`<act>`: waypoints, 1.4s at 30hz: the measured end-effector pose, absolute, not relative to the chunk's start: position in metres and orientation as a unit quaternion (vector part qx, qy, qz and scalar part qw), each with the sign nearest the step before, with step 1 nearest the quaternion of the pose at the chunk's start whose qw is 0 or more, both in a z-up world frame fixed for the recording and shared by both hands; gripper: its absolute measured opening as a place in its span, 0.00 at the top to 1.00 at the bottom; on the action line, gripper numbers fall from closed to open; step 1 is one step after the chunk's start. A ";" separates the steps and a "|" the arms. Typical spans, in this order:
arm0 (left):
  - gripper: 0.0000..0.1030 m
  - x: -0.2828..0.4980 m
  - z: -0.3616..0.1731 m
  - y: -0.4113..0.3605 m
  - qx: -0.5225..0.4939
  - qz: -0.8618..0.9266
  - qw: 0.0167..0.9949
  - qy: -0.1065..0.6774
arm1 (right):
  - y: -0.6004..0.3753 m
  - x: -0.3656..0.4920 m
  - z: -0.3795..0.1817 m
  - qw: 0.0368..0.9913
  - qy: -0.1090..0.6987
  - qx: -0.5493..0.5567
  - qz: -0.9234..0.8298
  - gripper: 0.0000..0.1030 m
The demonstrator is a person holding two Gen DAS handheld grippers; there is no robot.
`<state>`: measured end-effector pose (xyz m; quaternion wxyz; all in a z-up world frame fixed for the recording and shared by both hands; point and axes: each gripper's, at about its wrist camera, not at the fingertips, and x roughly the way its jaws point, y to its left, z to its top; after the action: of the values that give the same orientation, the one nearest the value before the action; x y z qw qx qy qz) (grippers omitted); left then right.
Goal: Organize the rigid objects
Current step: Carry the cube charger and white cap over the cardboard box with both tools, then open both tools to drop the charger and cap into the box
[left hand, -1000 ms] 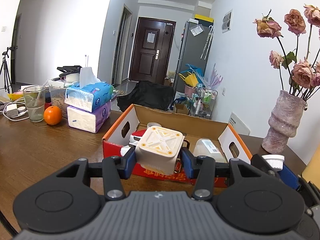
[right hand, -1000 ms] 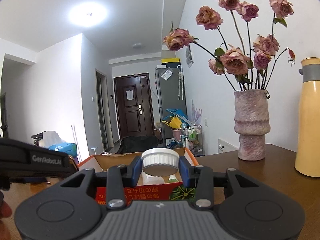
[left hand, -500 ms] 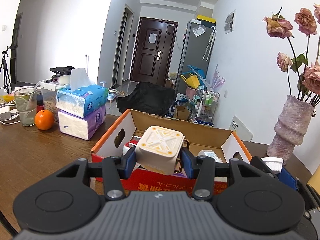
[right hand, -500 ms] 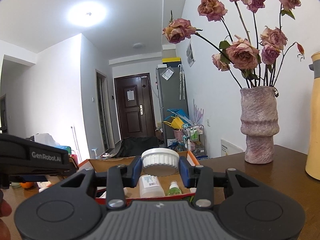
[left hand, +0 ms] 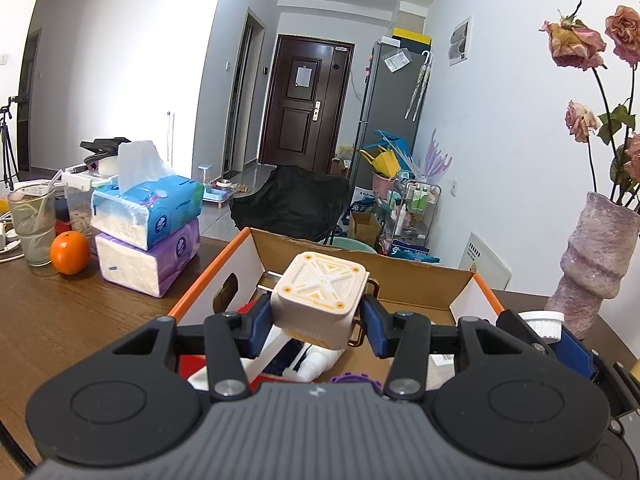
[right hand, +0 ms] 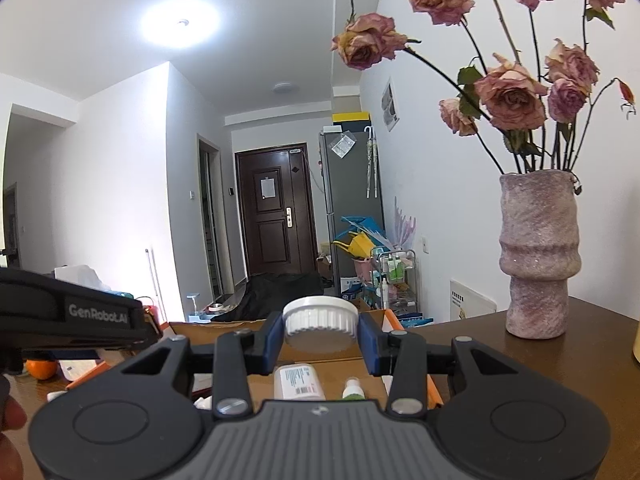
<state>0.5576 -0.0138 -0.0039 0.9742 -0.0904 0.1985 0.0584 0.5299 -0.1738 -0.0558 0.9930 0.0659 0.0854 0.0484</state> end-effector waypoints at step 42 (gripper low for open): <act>0.00 0.612 -0.007 -0.003 -0.030 0.087 0.976 0.195 | -0.174 0.599 -0.064 0.991 0.123 0.009 0.055 0.00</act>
<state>0.6117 -0.0031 -0.0072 0.9765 -0.0297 0.1949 0.0875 0.5993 -0.1745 -0.0644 0.9908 0.0094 0.1234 0.0553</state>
